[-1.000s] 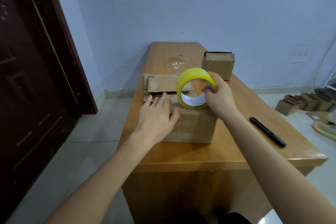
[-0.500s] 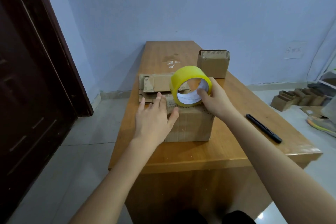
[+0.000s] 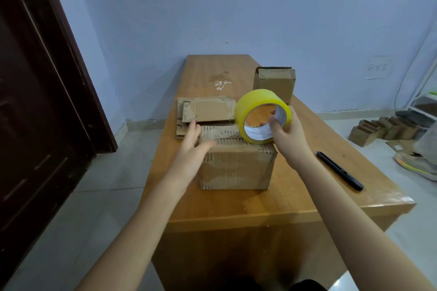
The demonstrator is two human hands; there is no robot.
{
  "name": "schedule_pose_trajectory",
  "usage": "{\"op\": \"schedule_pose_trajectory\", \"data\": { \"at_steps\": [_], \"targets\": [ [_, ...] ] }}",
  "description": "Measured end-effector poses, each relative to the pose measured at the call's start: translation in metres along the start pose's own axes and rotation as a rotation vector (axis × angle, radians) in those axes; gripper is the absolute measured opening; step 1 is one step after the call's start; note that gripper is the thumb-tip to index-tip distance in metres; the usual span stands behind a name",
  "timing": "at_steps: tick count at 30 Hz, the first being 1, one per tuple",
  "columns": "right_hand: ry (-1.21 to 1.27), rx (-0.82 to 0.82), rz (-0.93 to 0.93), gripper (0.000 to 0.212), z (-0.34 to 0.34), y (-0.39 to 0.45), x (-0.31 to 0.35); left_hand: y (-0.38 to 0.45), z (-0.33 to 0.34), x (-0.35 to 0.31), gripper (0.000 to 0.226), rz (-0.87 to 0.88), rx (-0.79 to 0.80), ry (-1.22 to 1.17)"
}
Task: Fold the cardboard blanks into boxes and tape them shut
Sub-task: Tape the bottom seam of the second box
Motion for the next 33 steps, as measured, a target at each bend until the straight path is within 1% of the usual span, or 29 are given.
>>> {"op": "schedule_pose_trajectory", "data": {
  "at_steps": [1,2,4,5,6,8,9,13,15,16,18,20,21,22,23,24,25,27,28,30,31,33],
  "targets": [
    [0.004,0.010,-0.007,0.010,0.001,0.001,0.000,0.000,-0.005,-0.008,0.072,0.071,-0.038,0.076],
    [0.010,0.016,-0.008,0.009,0.002,0.001,0.000,0.000,-0.005,-0.018,0.073,0.187,-0.067,0.271],
    [0.014,0.006,-0.012,0.007,0.002,0.002,0.000,-0.006,0.010,-0.037,0.071,0.419,-0.079,0.790],
    [0.015,-0.003,-0.011,0.008,0.002,0.002,-0.001,-0.007,0.019,-0.039,0.070,0.497,-0.092,0.964],
    [0.010,-0.007,-0.011,0.011,0.002,0.001,0.000,-0.008,0.028,-0.039,0.071,0.551,-0.101,1.090],
    [-0.001,-0.007,-0.026,0.017,0.004,0.000,0.002,-0.012,0.038,-0.037,0.083,0.617,-0.118,1.210],
    [-0.005,-0.008,-0.030,0.019,0.004,0.000,0.003,-0.011,0.040,-0.034,0.088,0.621,-0.112,1.226],
    [0.049,-0.043,0.025,0.013,0.005,-0.001,0.001,-0.006,0.039,-0.027,0.090,0.622,-0.093,1.260],
    [0.062,-0.073,0.052,0.016,0.007,-0.001,-0.002,-0.006,0.039,-0.027,0.091,0.604,-0.069,1.283],
    [0.067,-0.086,0.058,0.017,0.008,-0.002,-0.003,-0.006,0.039,-0.026,0.090,0.593,-0.063,1.288],
    [0.053,-0.083,0.056,0.019,0.009,-0.004,-0.005,-0.005,0.037,-0.027,0.079,0.559,-0.051,1.271],
    [0.038,-0.041,0.055,0.018,0.010,-0.005,-0.007,-0.006,0.034,-0.026,0.069,0.501,-0.013,1.179],
    [0.044,-0.020,0.061,0.016,0.010,-0.005,-0.007,-0.004,0.031,-0.025,0.070,0.426,0.022,1.073],
    [0.052,-0.004,0.070,0.012,0.010,-0.005,-0.007,-0.004,0.025,-0.025,0.074,0.327,0.049,0.911],
    [0.056,0.005,0.079,0.009,0.010,-0.004,-0.008,-0.003,0.020,-0.026,0.077,0.239,0.048,0.763],
    [0.058,0.011,0.083,0.007,0.011,-0.004,-0.008,0.000,0.016,-0.027,0.078,0.203,0.021,0.693],
    [0.059,0.019,0.087,0.006,0.012,-0.003,-0.009,0.002,0.016,-0.034,0.076,0.245,-0.031,0.758],
    [0.081,0.040,0.094,0.007,0.017,-0.004,-0.009,-0.001,0.026,-0.052,0.074,0.420,-0.149,1.043],
    [0.096,0.042,0.099,0.008,0.018,-0.004,-0.009,-0.005,0.037,-0.056,0.077,0.484,-0.142,1.111],
    [0.097,0.025,0.099,0.009,0.017,-0.003,-0.010,-0.005,0.050,-0.046,0.083,0.457,-0.083,1.094],
    [0.083,0.020,0.086,0.009,0.017,-0.003,-0.009,-0.005,0.052,-0.039,0.084,0.440,-0.079,1.111],
    [0.040,0.023,0.057,0.007,0.018,-0.002,-0.006,-0.007,0.052,-0.035,0.089,0.467,-0.127,1.191]
  ]
}}
Point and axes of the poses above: each hand's wrist, its own y-axis towards the middle knuckle, its own z-axis out of the palm, x = y × z, the point moved 9 cm from there along y, towards the middle knuckle, and after that the axes turned 4 degrees about -x, right-handed, at the moved point
